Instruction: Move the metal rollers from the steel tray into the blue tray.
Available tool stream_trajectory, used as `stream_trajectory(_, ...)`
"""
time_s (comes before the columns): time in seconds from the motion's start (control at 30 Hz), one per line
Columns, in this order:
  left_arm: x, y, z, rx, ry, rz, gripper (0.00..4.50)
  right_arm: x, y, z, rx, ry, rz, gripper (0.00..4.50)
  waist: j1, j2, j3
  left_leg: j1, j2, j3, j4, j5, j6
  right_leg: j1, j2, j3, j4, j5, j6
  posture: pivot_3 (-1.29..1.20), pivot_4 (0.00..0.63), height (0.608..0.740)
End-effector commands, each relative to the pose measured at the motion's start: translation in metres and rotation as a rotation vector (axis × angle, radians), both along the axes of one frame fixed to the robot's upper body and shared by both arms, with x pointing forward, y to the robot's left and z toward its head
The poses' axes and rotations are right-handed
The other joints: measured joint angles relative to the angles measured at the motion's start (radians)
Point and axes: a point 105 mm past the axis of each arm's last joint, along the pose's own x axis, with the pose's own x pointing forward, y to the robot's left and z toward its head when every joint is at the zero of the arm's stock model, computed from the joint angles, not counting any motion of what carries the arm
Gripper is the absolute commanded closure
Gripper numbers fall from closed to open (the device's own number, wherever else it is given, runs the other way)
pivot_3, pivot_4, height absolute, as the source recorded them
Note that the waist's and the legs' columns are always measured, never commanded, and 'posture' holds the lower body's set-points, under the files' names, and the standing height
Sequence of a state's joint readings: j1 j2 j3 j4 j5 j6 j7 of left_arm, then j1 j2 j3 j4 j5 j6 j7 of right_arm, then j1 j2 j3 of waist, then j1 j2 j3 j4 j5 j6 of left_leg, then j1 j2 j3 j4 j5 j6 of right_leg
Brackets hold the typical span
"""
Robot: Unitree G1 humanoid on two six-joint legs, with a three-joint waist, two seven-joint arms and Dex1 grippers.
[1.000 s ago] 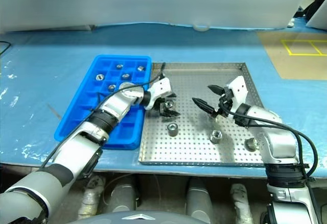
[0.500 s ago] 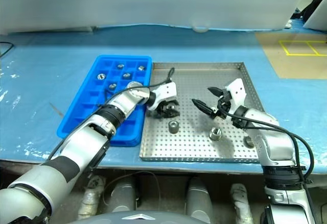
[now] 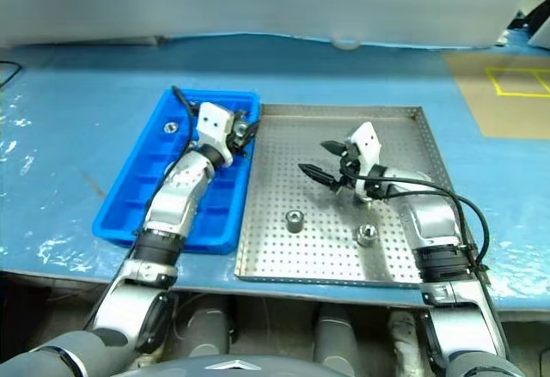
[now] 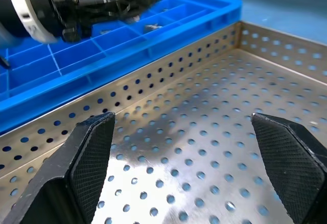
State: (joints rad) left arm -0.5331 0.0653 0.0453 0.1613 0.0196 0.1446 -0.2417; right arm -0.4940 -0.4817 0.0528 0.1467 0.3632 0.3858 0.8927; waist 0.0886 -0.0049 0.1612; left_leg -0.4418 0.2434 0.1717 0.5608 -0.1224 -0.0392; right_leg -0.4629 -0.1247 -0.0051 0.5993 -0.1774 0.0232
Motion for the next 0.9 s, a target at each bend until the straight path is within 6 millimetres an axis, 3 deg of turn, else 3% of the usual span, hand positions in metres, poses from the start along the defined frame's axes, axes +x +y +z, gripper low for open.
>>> stream_trajectory(0.03,-0.011,0.03,0.029,-0.057,-0.123,0.172,2.64,0.003,0.007,0.01,0.001,-0.042,0.054,0.0,0.012,0.0,0.0,0.0,0.0,0.0,0.0,0.0,-0.001,0.0,0.0,0.0,0.0,0.0,0.0,0.15,0.15,0.74)
stream_trajectory(0.17,-0.023,0.057,0.027,-0.06,-0.131,0.317,2.64,0.006,0.014,0.008,-0.013,-0.032,0.1,0.0,0.032,0.0,0.0,0.003,0.0,0.0,0.002,-0.001,-0.004,0.004,-0.001,0.0,-0.002,0.0,0.0,0.2,0.15,0.74)
stream_trajectory(0.5,-0.045,0.108,-0.01,-0.058,0.02,0.543,2.64,0.006,0.019,-0.002,-0.023,-0.011,0.131,0.0,0.043,0.0,0.0,0.002,0.0,-0.002,0.001,0.0,-0.006,0.004,0.0,-0.001,-0.002,0.0,0.001,0.22,0.15,0.74)
stream_trajectory(0.6,-0.046,0.108,-0.016,-0.057,0.049,0.525,2.64,0.004,0.019,-0.003,-0.022,-0.01,0.128,0.0,0.044,0.0,0.0,0.002,0.0,-0.002,0.001,0.0,-0.006,0.004,0.0,-0.001,-0.002,0.0,0.001,0.22,0.15,0.74)
stream_trajectory(0.73,-0.037,0.103,-0.025,-0.051,0.102,0.492,1.32,0.004,0.018,-0.003,-0.018,-0.013,0.114,0.0,0.045,0.0,0.0,0.002,0.0,-0.002,0.001,0.0,-0.006,0.004,0.0,-0.001,-0.002,0.0,0.001,0.19,0.15,0.74)
stream_trajectory(0.8,-0.03,0.096,-0.021,-0.064,0.095,0.442,0.7,0.003,0.016,-0.003,-0.018,-0.015,0.102,0.0,0.046,0.0,0.0,0.003,0.0,-0.002,0.001,0.0,-0.006,0.004,0.0,-0.001,-0.002,0.0,0.001,0.18,0.15,0.74)
stream_trajectory(0.9,-0.018,0.07,0.003,-0.094,0.016,0.268,0.7,0.003,0.01,-0.001,-0.013,-0.022,0.076,0.0,0.05,0.0,0.0,0.003,0.0,-0.002,0.001,0.0,-0.007,0.004,0.0,-0.001,0.0,0.0,0.001,0.14,0.15,0.74)
